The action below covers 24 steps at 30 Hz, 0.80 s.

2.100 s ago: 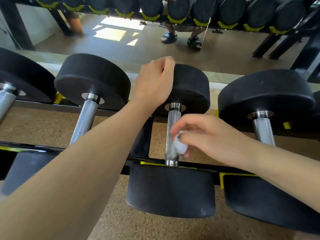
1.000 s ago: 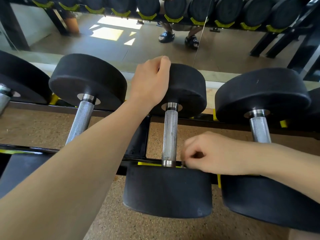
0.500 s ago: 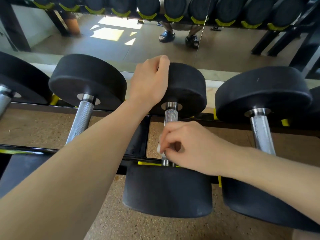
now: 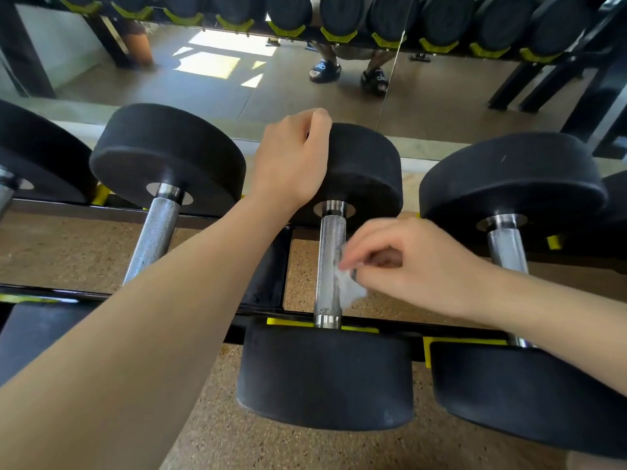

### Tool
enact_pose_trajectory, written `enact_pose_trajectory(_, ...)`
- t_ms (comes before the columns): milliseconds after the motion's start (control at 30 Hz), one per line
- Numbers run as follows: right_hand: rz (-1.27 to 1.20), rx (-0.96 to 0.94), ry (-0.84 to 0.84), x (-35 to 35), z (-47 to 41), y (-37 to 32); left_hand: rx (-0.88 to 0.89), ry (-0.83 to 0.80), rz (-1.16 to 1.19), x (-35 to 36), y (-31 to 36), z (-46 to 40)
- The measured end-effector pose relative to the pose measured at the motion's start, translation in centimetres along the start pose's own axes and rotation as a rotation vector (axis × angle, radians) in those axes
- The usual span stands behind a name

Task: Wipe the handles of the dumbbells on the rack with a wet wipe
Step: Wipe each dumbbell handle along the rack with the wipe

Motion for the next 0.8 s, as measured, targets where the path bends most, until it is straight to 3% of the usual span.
enact_pose_trajectory(67,0.037,-0.054,0.091,-0.5,-0.3,-0.6,-0.002,0.004,-0.01,-0.1,0.1,0.1)
enact_pose_trajectory(167,0.193,-0.117,0.088,0.7,-0.6,-1.4,0.016,0.0,0.006,-0.1,0.2,0.1)
enact_pose_trajectory(300,0.171,-0.072,-0.137,1.9,0.5,-1.1,0.005,0.002,-0.017,-0.1,0.2,0.2)
enact_pose_trajectory(500,-0.011,0.021,0.135,-0.6,-0.3,-0.1,0.001,-0.001,0.001,0.0,0.1,0.2)
enact_pose_trajectory(667,0.021,0.008,-0.059,2.2,1.2,-1.5,0.002,-0.009,-0.004,0.0,0.0,0.1)
enact_pose_trajectory(733,-0.059,0.153,0.107,0.6,0.9,0.5,-0.002,-0.017,-0.001,0.1,-0.1,0.1)
enact_pose_trajectory(800,-0.369,0.359,0.316,-0.6,0.6,3.3,-0.003,-0.03,0.002,0.3,-0.2,0.0)
Point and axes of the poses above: each hand's wrist, its own z-axis away from the middle knuckle, its own x-axis out of the palm, y = z × x, the point moved 7 cm from there along -z, towards the middle knuckle, and after that the axes turned 6 degrees about -y, right-handed, at the moved point
